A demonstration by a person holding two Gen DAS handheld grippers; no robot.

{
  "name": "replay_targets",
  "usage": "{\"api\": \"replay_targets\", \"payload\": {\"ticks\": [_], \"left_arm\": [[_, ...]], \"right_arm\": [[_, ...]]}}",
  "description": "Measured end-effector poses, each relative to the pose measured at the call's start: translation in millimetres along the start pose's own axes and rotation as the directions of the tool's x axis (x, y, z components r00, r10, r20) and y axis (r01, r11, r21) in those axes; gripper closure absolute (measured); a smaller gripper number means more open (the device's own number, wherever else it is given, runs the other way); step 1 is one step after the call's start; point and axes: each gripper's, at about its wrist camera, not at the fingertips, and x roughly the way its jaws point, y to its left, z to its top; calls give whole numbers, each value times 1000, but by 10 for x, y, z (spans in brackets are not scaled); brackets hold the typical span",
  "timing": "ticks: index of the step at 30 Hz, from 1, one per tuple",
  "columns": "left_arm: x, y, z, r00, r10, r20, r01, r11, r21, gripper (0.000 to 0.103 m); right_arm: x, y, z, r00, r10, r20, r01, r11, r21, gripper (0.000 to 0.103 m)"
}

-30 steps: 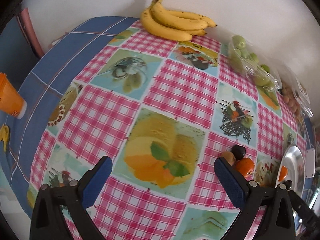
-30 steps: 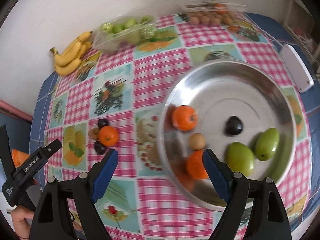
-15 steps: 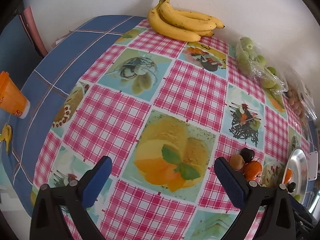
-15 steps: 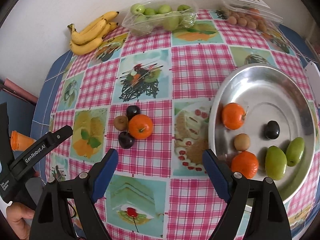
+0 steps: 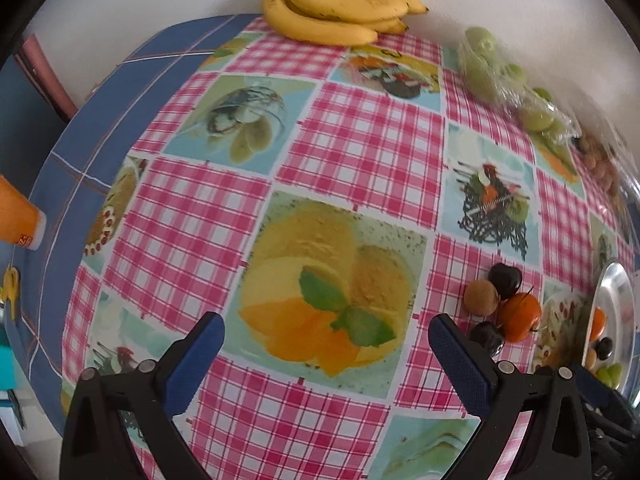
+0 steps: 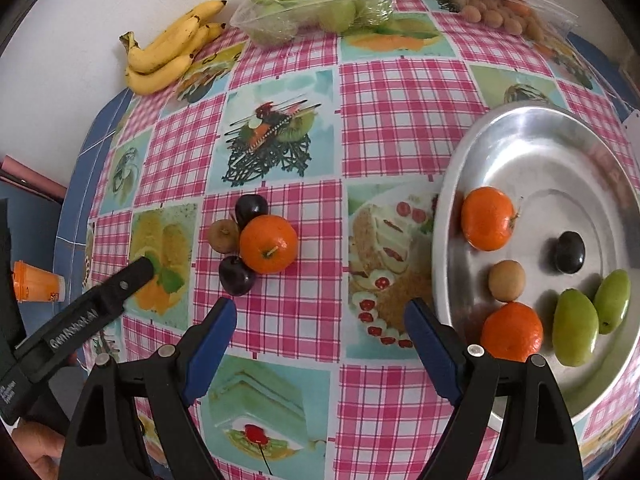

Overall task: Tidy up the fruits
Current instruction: 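Move the right gripper to the loose tangerine while the left gripper moves toward the dark plums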

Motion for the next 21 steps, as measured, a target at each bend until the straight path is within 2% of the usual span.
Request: {"api": "replay_targets", "payload": {"ticks": [6, 13, 15, 19, 21], "left_arm": [[12, -23, 33, 1000, -22, 3, 22, 1000, -7, 0], [-21, -41, 170, 995, -100, 20, 100, 994, -39, 0], [-33, -68, 212, 993, -118, 27, 119, 992, -38, 0], [-16, -133, 266, 986, -162, 31, 163, 986, -34, 1], [16, -145, 274, 984, -175, 23, 176, 984, -33, 2]], "right_arm": [[-61, -21, 59, 998, 35, 54, -36, 999, 7, 17], [-105, -11, 124, 993, 66, 96, -68, 998, 9, 18], [-113, 12, 149, 991, 80, 105, -81, 997, 4, 24], [-42, 93, 193, 991, 89, 97, -88, 996, -14, 32], [20, 130, 210, 993, 84, 84, -82, 996, -22, 42]]}}
